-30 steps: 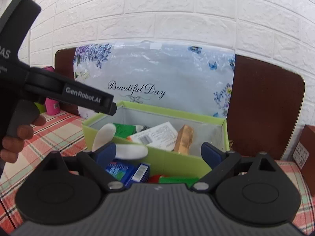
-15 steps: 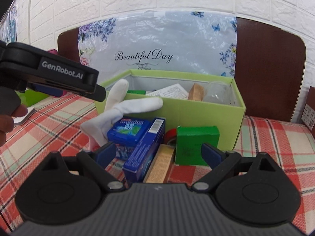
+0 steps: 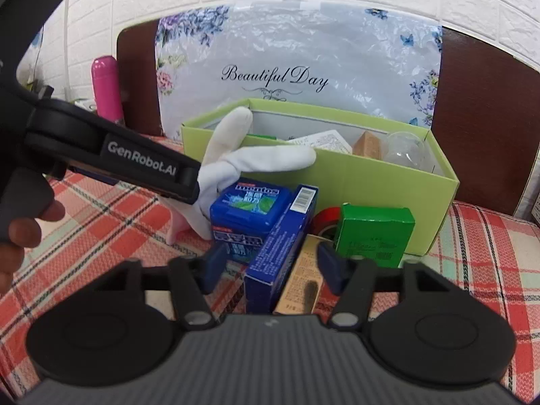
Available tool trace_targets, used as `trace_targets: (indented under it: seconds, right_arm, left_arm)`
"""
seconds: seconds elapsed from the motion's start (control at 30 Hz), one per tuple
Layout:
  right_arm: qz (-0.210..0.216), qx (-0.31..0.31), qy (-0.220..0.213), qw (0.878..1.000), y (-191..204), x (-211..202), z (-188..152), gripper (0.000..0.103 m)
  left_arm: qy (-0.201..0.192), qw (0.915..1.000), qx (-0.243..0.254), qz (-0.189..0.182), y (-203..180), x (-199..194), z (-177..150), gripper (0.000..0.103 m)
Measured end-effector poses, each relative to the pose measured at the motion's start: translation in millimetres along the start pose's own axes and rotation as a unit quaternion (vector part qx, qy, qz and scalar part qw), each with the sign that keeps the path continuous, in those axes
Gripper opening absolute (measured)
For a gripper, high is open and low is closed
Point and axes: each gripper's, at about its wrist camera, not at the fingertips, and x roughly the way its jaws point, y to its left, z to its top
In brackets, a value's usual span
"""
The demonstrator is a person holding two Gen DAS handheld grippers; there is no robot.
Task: Organize objects
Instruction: 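Grasp the pink-cuffed glove with the left tool while the right grasps the blue medicine box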
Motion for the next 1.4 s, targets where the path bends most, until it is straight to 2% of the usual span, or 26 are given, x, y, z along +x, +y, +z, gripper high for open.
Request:
trace_targets:
  seconds: [0.03,0.07,0.1,0.27,0.4,0.53,0.6,0.67,0.7,0.73,0.77,0.8,0.9,0.93,1.0,1.07,1.1,1.13,1.17,1.2,1.27,1.37,1.4]
  right_arm:
    - [0.003,0.002,0.006,1.0,0,2,0,0.04]
    - [0.004,0.002,0.011,1.0,0,3,-1,0.03]
    - [0.0,-0.002,0.009,1.0,1,2,-1,0.027]
    - [0.018,0.021,0.027,0.999,-10,-13,0,0.02]
    - [0.022,0.028,0.031,0.999,-25,-45,-11,0.017]
    - [-0.019,-0.01,0.025,0.999,-31,-87,-31,0.017]
    - [-0.062,-0.058,0.022,0.996,-24,-101,-42,0.017]
    - [-0.082,-0.114,0.016,0.99,-12,-108,-50,0.017]
    - [-0.079,-0.139,0.014,0.987,-5,-110,-54,0.017]
    - [-0.069,-0.155,0.012,0.985,2,-110,-57,0.017]
    - [-0.055,-0.159,0.011,0.986,8,-109,-59,0.021]
    - [-0.033,-0.152,0.014,0.988,13,-108,-59,0.025]
    - [0.031,-0.108,0.018,0.993,17,-109,-59,0.037]
    - [0.036,-0.096,0.014,0.995,17,-109,-59,0.04]
    - [0.031,-0.079,0.012,0.996,13,-109,-59,0.063]
    - [0.027,-0.056,0.02,0.998,6,-106,-58,0.068]
    - [0.028,-0.037,0.026,0.999,1,-104,-57,0.073]
    - [0.03,-0.019,0.03,0.999,-3,-102,-57,0.076]
    - [0.031,-0.002,0.032,0.999,-6,-100,-57,0.082]
    - [0.032,0.011,0.036,0.999,-8,-98,-57,0.083]
    - [0.033,0.028,0.044,0.998,-10,-94,-59,0.083]
    - [0.031,0.044,0.054,0.997,-11,-86,-65,0.083]
    - [0.03,0.046,0.057,0.997,-10,-85,-67,0.083]
  left_arm:
    - [0.002,1.0,0.0,-0.001,1,1,0,0.091]
    - [0.003,1.0,0.0,-0.001,1,2,-1,0.091]
    - [0.005,1.0,-0.001,-0.001,1,4,-1,0.091]
    - [0.013,0.9999,-0.004,-0.005,0,9,-3,0.091]
    - [0.015,0.9999,0.001,-0.004,-1,14,-3,0.091]
    - [0.03,0.9995,-0.005,-0.007,0,21,-3,0.091]
    - [0.033,0.9993,-0.006,-0.013,-2,23,-4,0.091]
    - [0.032,0.9988,-0.008,-0.037,-3,24,-5,0.09]
    - [0.031,0.998,-0.011,-0.055,-3,24,-6,0.082]
    - [0.035,0.9966,-0.013,-0.074,-3,25,-8,0.058]
    - [0.051,0.9942,-0.012,-0.094,-4,27,-10,0.041]
    - [0.068,0.9917,-0.009,-0.109,-5,30,-14,0.017]
    - [0.08,0.9885,0.02,-0.126,-3,22,-33,0.01]
    - [0.084,0.9875,0.027,-0.131,-1,18,-41,0.01]
    - [0.086,0.9857,0.03,-0.141,8,7,-54,0.01]
    - [0.08,0.9874,0.019,-0.135,13,-3,-58,0.012]
    - [0.074,0.9887,0.01,-0.13,15,-6,-56,0.025]
    - [0.064,0.9903,0.002,-0.124,17,-5,-51,0.05]
    - [0.051,0.9924,-0.006,-0.112,17,-5,-47,0.065]
    - [0.032,0.9951,-0.015,-0.092,17,-3,-37,0.08]
    - [-0.001,0.9964,-0.029,-0.08,13,1,-22,0.08]
    - [-0.003,0.995,-0.041,-0.091,7,20,-2,0.081]
    - [0.002,0.9948,-0.039,-0.094,7,27,1,0.072]
